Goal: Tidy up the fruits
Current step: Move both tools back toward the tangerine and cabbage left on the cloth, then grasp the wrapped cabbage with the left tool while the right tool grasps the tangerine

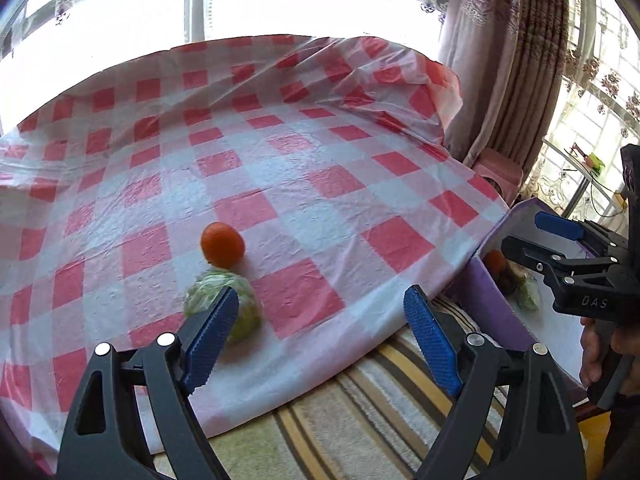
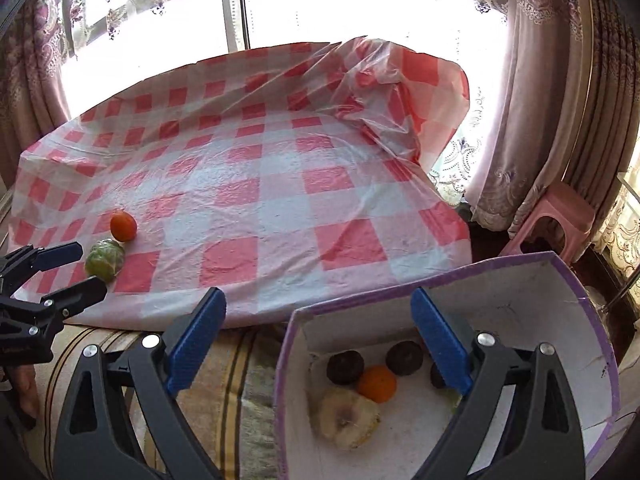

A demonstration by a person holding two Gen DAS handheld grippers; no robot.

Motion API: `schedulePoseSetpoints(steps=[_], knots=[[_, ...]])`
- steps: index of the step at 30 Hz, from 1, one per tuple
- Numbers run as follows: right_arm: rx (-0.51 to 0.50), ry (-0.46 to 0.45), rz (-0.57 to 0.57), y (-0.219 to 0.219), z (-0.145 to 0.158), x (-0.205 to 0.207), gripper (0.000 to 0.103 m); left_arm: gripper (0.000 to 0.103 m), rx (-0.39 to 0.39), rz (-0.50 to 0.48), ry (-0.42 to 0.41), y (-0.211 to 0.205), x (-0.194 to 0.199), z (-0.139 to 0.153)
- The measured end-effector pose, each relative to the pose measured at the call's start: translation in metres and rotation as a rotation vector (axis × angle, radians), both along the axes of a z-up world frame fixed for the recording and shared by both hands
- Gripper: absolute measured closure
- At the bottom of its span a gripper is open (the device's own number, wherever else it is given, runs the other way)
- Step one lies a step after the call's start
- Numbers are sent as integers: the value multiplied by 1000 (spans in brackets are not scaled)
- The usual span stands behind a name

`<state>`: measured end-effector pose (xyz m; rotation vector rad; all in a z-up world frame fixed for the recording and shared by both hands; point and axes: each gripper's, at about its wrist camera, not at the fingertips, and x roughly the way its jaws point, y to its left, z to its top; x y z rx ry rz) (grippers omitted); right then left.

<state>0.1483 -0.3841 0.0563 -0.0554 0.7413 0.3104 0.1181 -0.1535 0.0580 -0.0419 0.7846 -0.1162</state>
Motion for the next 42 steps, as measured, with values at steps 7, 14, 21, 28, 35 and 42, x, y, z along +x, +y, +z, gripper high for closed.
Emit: schedulePoseSetpoints(steps=[7,14,21,28,35,42], knots=[[9,4,84,46,-3,-1,9,21,-67,94,44,48,2,-9],[46,25,105,73,-6,6,9,21,-86,117,135,61,18,-27],[59,31,122,90,-9,13,9,24,-34,134,163,61,29,-34],[68,30,122,99,-9,18,9,27,4,135,179,60,35,-39],[65,35,129,105,-12,20,9,33,25,125,185,57,36,-42],[61,38,132,109,-13,21,6,43,45,110,175,53,35,-41]])
